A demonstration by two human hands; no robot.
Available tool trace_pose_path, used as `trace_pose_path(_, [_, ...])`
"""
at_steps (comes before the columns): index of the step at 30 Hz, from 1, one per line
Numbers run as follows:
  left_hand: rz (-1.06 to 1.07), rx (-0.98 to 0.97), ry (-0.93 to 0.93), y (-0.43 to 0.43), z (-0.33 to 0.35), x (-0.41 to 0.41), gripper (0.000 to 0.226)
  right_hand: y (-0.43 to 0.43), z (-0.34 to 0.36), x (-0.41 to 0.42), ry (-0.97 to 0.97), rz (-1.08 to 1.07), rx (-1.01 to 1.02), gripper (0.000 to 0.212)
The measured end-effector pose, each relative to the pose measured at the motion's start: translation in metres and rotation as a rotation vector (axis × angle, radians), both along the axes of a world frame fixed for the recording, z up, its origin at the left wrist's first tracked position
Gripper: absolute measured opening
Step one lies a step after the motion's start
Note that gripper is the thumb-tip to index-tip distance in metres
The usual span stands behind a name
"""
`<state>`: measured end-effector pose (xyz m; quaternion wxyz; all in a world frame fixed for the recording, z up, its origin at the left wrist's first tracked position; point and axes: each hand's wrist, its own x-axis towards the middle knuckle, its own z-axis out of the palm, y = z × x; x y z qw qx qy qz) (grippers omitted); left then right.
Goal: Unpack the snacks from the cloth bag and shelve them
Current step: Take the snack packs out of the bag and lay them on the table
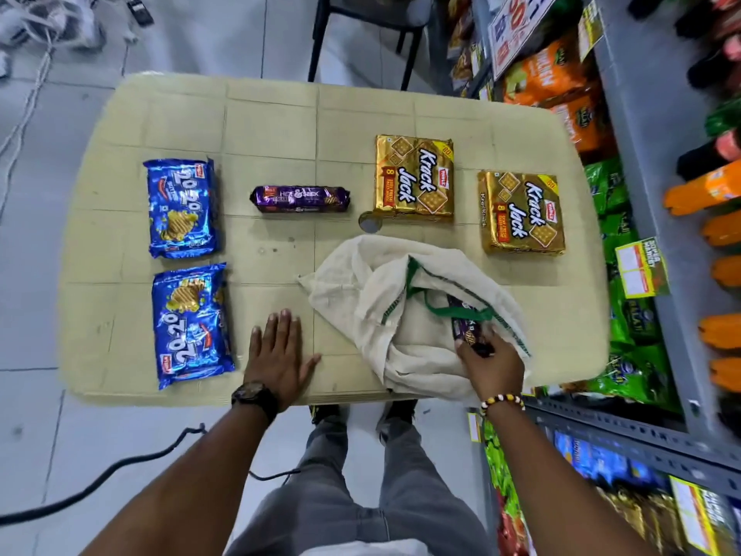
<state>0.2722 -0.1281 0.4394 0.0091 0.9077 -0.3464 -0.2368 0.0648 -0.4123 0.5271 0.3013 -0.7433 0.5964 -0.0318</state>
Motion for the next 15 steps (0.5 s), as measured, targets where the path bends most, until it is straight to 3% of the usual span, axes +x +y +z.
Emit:
trace_pose_path(5, [-0.023, -0.024, -0.018, 0.003, -0.003, -0.001, 0.088, 0.022, 0.03, -0.03, 0.019, -0.075, 0.037, 0.028])
trace_pose_path(15, [-0.122, -0.029, -0.068, 0.0, -0.012, 0.025, 0.087, 0.102, 0.079, -0.084, 0.026, -0.079, 0.16, 0.027])
